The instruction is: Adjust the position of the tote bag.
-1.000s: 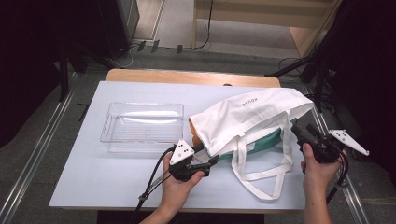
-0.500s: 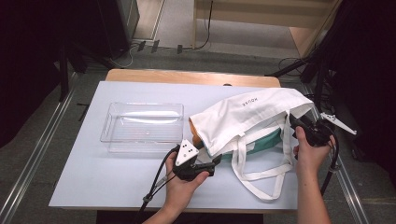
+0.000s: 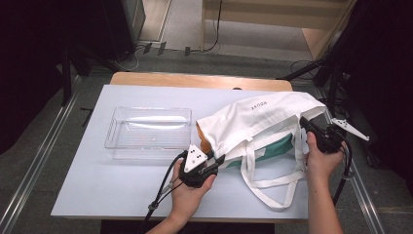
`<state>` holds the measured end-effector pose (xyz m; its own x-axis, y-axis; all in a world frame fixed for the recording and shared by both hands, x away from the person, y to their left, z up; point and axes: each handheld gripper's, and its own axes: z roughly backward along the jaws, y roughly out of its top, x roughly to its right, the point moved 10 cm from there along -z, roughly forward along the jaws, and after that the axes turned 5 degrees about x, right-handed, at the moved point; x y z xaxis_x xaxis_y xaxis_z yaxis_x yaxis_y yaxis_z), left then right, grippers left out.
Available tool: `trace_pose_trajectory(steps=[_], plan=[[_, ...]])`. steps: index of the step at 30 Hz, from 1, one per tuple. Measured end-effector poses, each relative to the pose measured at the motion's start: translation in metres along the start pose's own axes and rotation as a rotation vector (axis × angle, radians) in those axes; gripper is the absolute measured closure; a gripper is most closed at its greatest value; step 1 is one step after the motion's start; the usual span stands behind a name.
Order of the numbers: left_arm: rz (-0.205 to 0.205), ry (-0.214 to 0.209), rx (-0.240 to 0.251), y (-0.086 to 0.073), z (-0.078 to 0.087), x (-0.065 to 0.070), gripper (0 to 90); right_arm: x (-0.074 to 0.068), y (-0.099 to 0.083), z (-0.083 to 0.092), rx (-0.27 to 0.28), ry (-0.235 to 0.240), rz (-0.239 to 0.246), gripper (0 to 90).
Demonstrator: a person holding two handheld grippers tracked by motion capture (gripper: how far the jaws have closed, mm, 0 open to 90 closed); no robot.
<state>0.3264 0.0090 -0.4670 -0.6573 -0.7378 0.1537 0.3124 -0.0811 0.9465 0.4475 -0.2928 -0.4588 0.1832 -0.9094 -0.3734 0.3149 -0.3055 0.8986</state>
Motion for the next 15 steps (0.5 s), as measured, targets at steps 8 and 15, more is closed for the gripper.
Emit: trace_pose_trajectory(steps=[8, 15], plan=[[0.017, -0.020, 0.000, -0.002, 0.008, -0.007, 68.6, -0.009, -0.011, 0.026, 0.029, -0.033, 0.072, 89.1], [0.035, -0.024, 0.018, 0.004, 0.017, -0.015, 68.9, -0.016, -0.025, 0.056, 0.040, -0.057, 0.098, 89.2]])
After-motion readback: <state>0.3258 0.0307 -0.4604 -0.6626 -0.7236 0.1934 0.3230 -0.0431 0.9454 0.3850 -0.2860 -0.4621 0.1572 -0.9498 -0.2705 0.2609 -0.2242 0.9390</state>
